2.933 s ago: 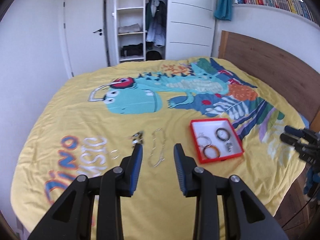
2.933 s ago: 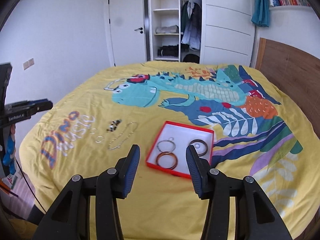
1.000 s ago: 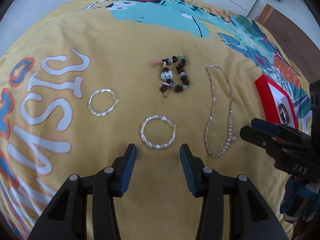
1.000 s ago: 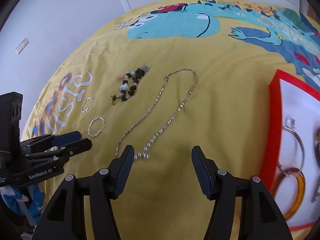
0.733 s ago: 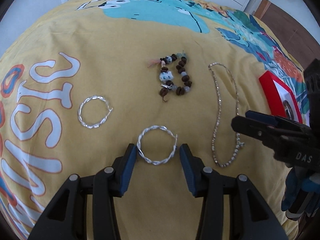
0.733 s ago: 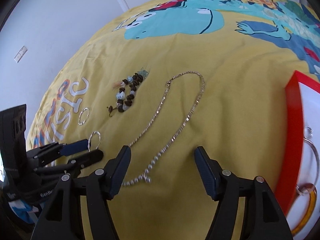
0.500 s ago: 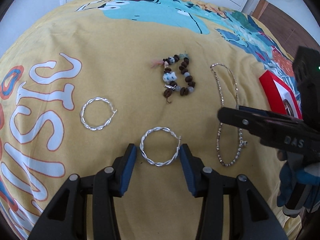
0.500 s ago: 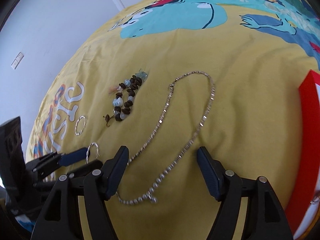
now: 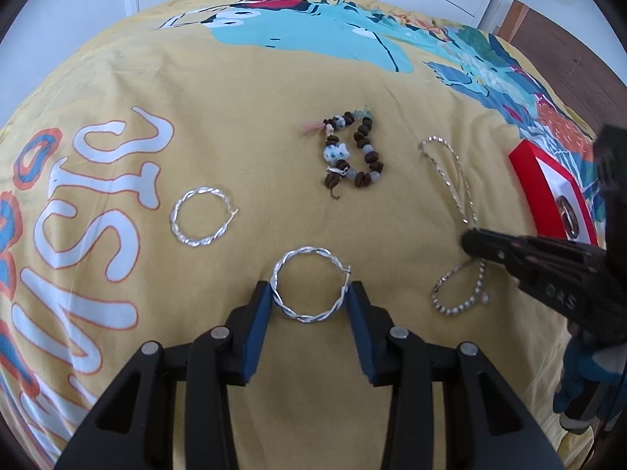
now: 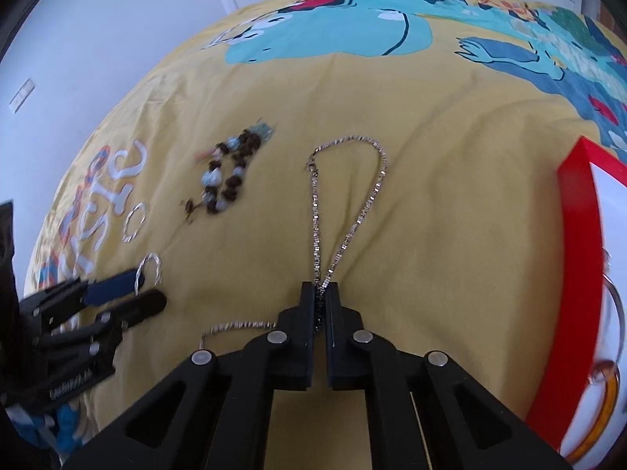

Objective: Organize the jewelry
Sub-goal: 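Carry the twisted hoop and necklace into the red box and release both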

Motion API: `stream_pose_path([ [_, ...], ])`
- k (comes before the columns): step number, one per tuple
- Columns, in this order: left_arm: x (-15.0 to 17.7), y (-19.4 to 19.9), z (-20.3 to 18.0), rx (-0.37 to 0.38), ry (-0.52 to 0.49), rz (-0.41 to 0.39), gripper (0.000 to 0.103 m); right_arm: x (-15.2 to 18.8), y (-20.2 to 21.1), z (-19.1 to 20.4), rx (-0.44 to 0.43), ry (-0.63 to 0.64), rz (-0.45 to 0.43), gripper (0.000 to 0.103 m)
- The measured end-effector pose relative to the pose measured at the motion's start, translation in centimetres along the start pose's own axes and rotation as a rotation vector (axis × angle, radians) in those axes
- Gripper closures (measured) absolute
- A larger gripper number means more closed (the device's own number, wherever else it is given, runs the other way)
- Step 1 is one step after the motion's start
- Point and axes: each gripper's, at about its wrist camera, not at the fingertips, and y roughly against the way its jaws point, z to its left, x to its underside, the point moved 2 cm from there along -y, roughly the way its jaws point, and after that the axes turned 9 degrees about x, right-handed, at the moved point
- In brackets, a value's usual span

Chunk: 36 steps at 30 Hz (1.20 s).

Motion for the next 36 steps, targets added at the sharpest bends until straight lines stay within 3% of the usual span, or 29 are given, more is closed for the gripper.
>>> stream_pose_path([
  [16,2.3,8.3,-3.2,-0.014,0.001,-0.083,0.066,4.0,13.0,-0.3,-0.054,-0.010,-0.164,0.100],
  [26,4.6,15.6,-7.4,-0.008,-0.051,-0.172,0.066,7.5,22.2,-1.2,-0.031,-0.029,-0.286,0.101],
  [36,5.3,18.5,-13.2,0.015,-0.111,-0.216,0.066,10.3,27.8,-5.4,0.010,-0.079,-0.375,0.101],
])
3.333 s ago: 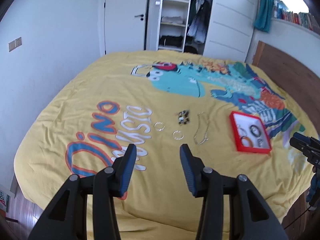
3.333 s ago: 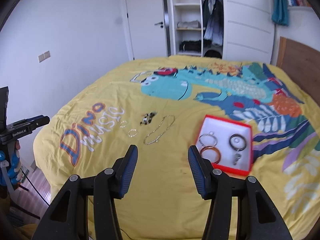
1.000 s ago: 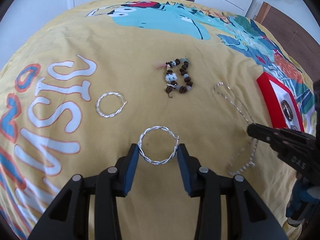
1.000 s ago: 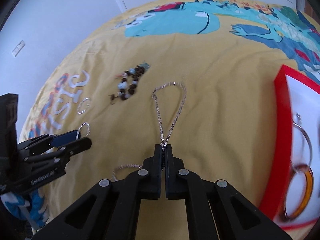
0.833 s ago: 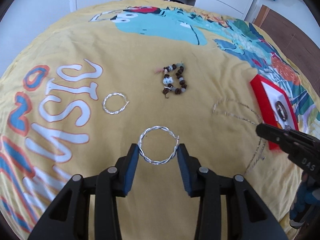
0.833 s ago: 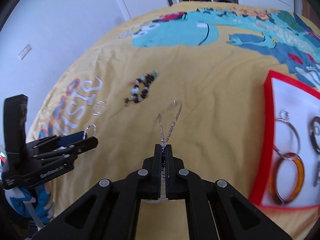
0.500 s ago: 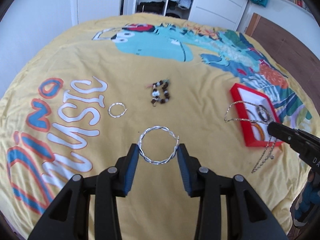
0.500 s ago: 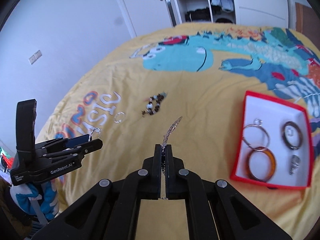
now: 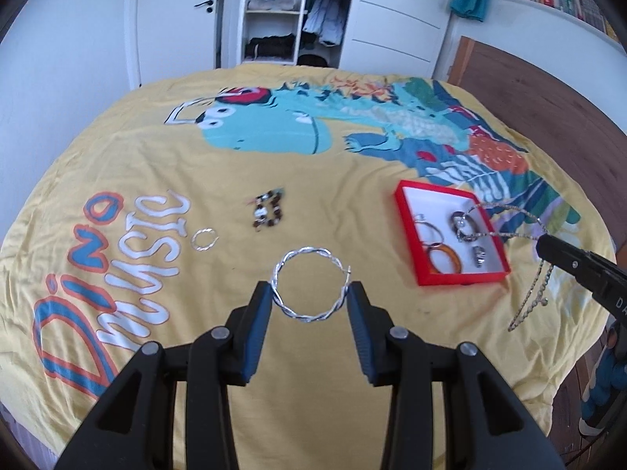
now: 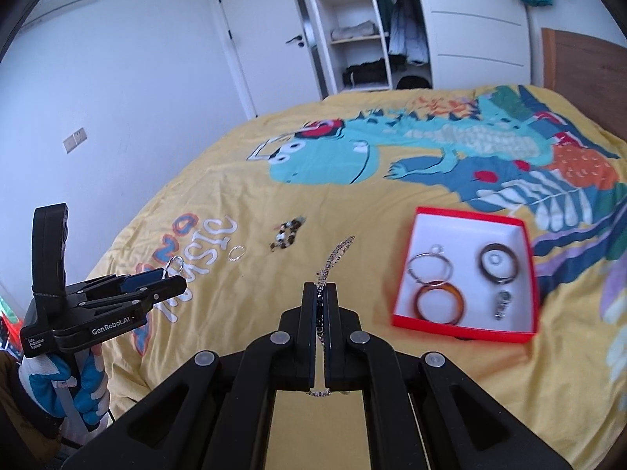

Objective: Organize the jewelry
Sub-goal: 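Carry the twisted hoop and necklace into the red box and release both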

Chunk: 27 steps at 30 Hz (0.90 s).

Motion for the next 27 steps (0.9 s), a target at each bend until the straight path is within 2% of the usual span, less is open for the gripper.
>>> stream_pose_path([
  [8,-1.6,-1.0,-5.4,0.038,-0.068,0.003,0.066,-0.9,2.5,-5.6,0.053,-0.049,-0.055,0.100],
  [15,-3.1,-4.0,-9.8,0.085,-0.128,0.033,0.066,-2.2,2.2,-10.9,0.102,-0.093,-0.070,0.100],
  [21,-4.1,-9.1,-12.9,0.122,-0.163,0.092,0.066,-3.0,-1.3,-14.2,0.120,-0.117,-0.039,0.100],
  [27,-4.7,-14.7,-15.4,0.157,-0.192,0.152,0.066,-2.7,-7.0,-16.9,0.119,-0.149,0.021,0.100],
])
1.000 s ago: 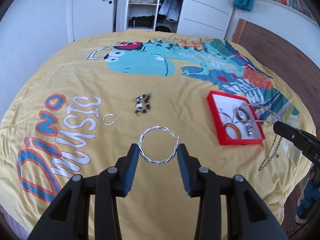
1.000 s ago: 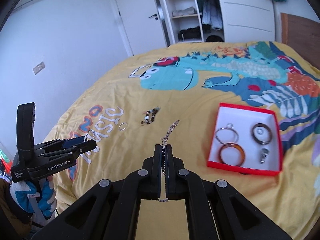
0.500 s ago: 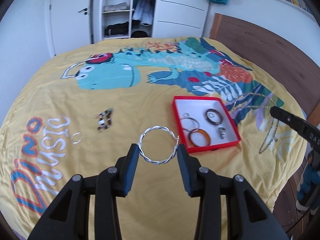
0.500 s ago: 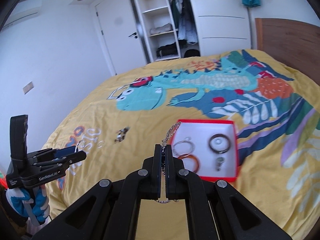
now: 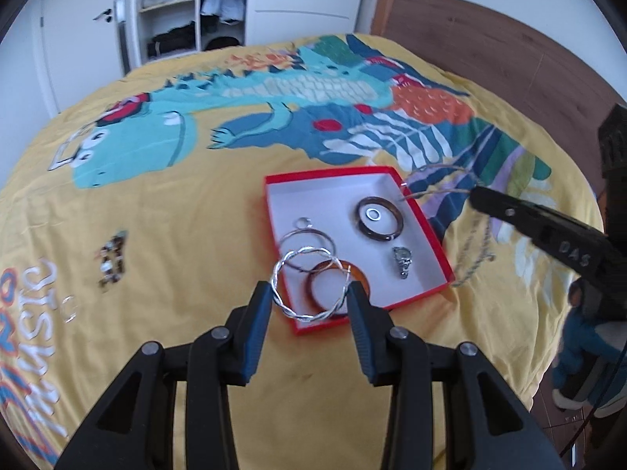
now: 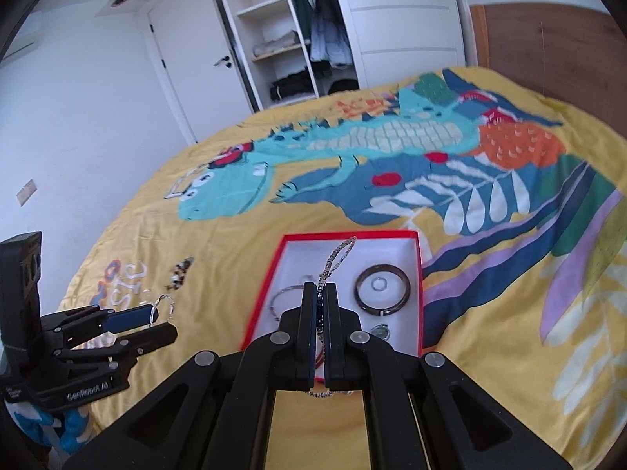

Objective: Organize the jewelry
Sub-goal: 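Carry the twisted hoop and necklace into the red box and release both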

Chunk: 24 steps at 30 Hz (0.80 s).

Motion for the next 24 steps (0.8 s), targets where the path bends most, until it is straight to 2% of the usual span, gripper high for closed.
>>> stream_pose_path([
  [11,-0.2,-8.6,-0.7,0.029,-0.008,0.105,0.066,2.2,-7.7,-1.7,-0.017,-0.036,0.107,0.100],
  [24,1.5,-12.0,0.3,0.016,0.017,0.174,0.066,5.6,-10.9,-2.7,-0.030,-0.062,0.199,0.099],
])
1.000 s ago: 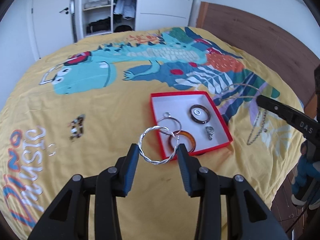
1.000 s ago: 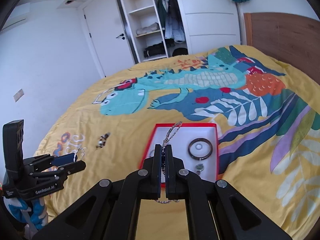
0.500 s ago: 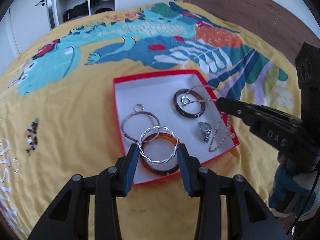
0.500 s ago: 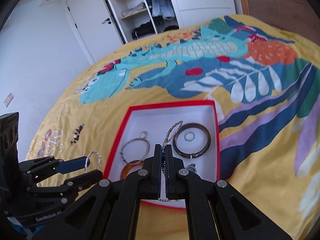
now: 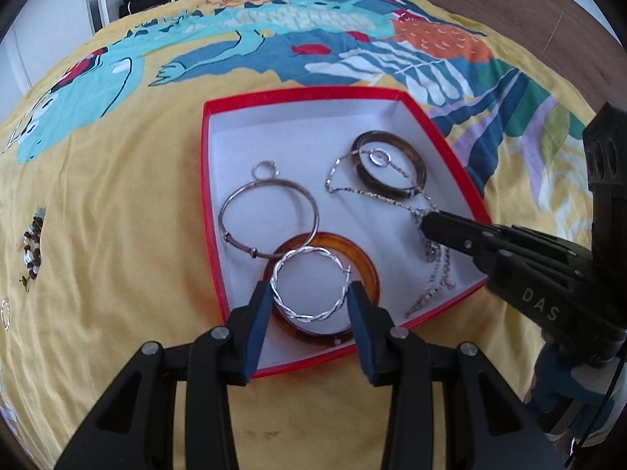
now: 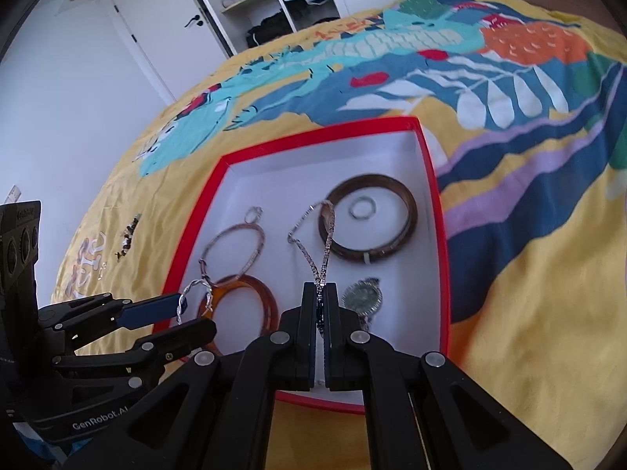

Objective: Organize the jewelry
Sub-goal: 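Carry the twisted hoop and necklace into the red box and release both, then withdraw both tools from the red box back over the duvet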

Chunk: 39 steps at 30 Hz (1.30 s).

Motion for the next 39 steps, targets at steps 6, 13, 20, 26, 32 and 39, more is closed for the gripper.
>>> stream_pose_path([
  [6,0.5,-0.5,0.4,0.002,0.017,0.021,0.065,0.8,0.1,-0.3,0.011,-0.004,0.011,0.096],
  [13,0.6,-0.1,0.3,0.002,0.026,0.030,0.065,1.1,1.6,-1.1,0.041,-0.019,-0.003,0.094],
  [20,0.7,0.9,0.1,-0.006,0.023,0.040,0.065,1.3,4.3,-1.0,0.063,-0.017,-0.033,0.082],
  [26,1.1,1.4,0.1,-0.009,0.025,0.049,0.064,1.8,7.4,-0.8,0.075,-0.023,-0.064,0.077],
  [32,1.1,1.4,0.6,-0.019,0.035,0.047,0.064,2.9,9.5,-0.9,0.083,-0.030,-0.082,0.076],
  [39,1.5,3.2,0.2,-0.007,0.036,0.022,0.064,3.7,9.6,-1.5,0.102,-0.049,-0.072,0.075],
])
